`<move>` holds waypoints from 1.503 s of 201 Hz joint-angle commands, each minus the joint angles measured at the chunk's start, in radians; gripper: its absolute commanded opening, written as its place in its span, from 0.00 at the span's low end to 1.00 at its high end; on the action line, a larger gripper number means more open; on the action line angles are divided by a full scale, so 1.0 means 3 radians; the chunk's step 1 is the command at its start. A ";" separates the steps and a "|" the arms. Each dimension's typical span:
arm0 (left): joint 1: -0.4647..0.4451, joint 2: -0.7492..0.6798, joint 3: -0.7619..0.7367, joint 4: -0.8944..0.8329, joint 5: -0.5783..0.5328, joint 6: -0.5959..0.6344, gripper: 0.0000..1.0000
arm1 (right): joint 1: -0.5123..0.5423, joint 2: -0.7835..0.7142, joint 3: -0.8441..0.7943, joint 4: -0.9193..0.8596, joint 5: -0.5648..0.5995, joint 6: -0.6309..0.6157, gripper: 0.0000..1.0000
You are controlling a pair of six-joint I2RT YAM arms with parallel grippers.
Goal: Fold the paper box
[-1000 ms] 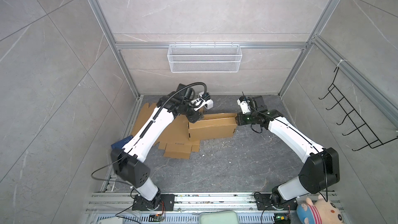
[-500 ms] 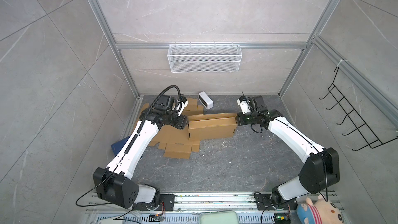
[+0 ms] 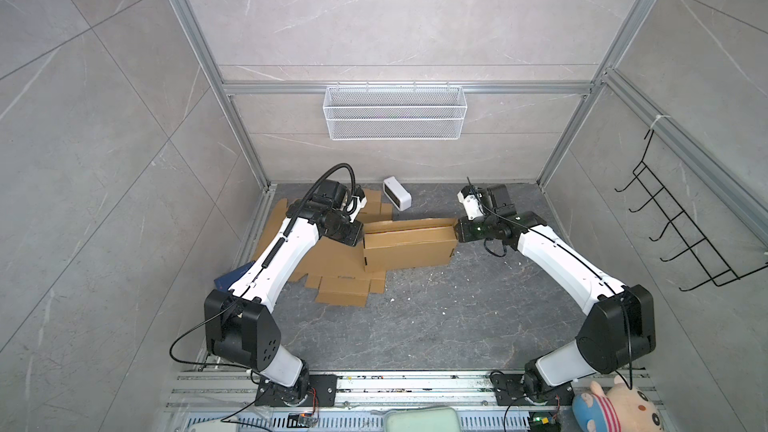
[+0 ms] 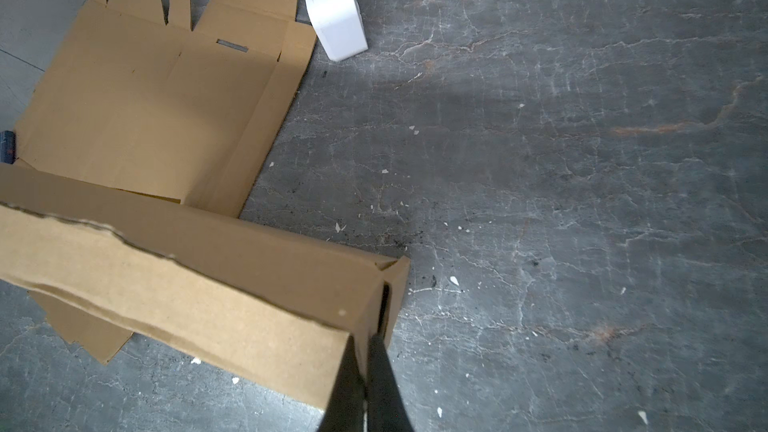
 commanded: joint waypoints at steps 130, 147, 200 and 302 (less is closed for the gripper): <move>-0.0030 0.0237 0.0462 -0.0347 0.0354 -0.0566 0.04 | 0.0036 0.0012 -0.0066 -0.0274 -0.0057 0.0074 0.00; -0.0043 0.0224 0.0387 -0.0297 0.0331 -0.0659 0.04 | 0.0037 0.0006 -0.0062 -0.0274 -0.0059 0.0116 0.00; -0.0044 0.0215 0.0313 -0.0150 0.0389 -0.1021 0.04 | 0.0038 0.0006 -0.0066 -0.0275 -0.0068 0.0177 0.00; -0.0037 0.0100 -0.0022 0.0233 0.0510 -0.1310 0.05 | 0.0050 0.0016 -0.0080 -0.0253 -0.0082 0.0210 0.00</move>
